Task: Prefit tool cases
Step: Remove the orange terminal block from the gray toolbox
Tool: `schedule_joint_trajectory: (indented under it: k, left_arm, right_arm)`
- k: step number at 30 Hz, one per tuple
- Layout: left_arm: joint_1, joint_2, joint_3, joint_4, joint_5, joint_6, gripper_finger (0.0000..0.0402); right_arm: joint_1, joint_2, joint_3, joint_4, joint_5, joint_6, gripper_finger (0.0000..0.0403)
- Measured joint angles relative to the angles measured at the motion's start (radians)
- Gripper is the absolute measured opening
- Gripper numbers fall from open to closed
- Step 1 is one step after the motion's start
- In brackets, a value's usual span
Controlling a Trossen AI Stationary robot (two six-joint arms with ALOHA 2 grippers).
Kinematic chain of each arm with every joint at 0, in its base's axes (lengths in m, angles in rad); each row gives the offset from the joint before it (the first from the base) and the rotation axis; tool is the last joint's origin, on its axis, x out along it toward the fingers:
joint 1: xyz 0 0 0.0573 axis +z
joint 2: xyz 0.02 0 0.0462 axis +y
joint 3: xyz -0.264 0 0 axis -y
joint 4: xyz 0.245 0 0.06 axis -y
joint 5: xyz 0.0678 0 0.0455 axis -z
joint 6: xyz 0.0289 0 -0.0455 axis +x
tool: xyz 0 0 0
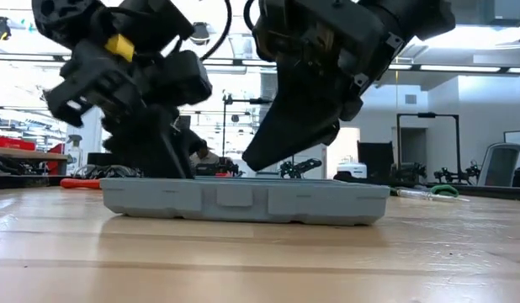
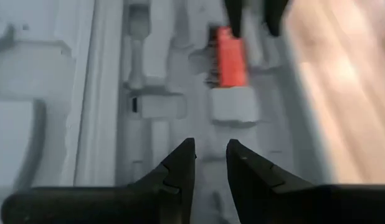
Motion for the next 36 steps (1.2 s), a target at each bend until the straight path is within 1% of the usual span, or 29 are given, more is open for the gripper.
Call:
schedule_joint_trajectory:
  k: [3, 7, 11, 14, 17, 20, 25, 28, 31, 36]
  left_arm:
    - [0.000, 0.065, 0.029, 0.048, 0.009, -0.023, 0.0083]
    - [-0.002, 0.133, 0.098, 0.038, 0.014, -0.019, 0.0083]
    - [0.004, 0.159, 0.152, -0.003, 0.015, 0.020, 0.0083]
    - [0.019, 0.164, 0.166, -0.025, 0.018, 0.032, 0.0083]
    - [0.030, 0.163, 0.166, -0.041, 0.018, 0.036, 0.0083]
    - [0.034, 0.163, 0.166, -0.049, 0.018, 0.036, 0.0083]
    - [0.034, 0.164, 0.165, -0.048, 0.017, 0.036, 0.0083]
    - [0.034, 0.165, 0.165, -0.048, 0.016, 0.037, 0.0083]
    - [0.034, 0.165, 0.164, -0.049, 0.015, 0.037, 0.0083]
    - [0.034, 0.165, 0.164, -0.050, 0.015, 0.037, 0.0083]
  right_arm:
    - [0.005, 0.000, 0.000, -0.007, 0.000, 0.004, 0.0087]
    - [0.011, 0.000, 0.000, -0.040, 0.001, 0.004, 0.0087]
    - [0.013, 0.000, 0.000, -0.089, -0.004, -0.003, 0.0087]
    - [0.012, 0.000, 0.000, -0.110, -0.026, -0.033, 0.0092]
    - [0.009, -0.001, 0.000, -0.107, -0.046, -0.056, 0.0111]
    - [-0.001, -0.002, 0.000, -0.103, -0.074, -0.064, 0.0140]
    - [-0.011, -0.002, 0.000, -0.107, -0.082, -0.064, 0.0195]
    - [-0.018, -0.002, 0.000, -0.120, -0.083, -0.057, 0.0217]
    - [-0.022, -0.003, 0.000, -0.145, -0.084, -0.057, 0.0227]
    - [-0.021, -0.003, 0.000, -0.198, -0.084, -0.057, 0.0228]
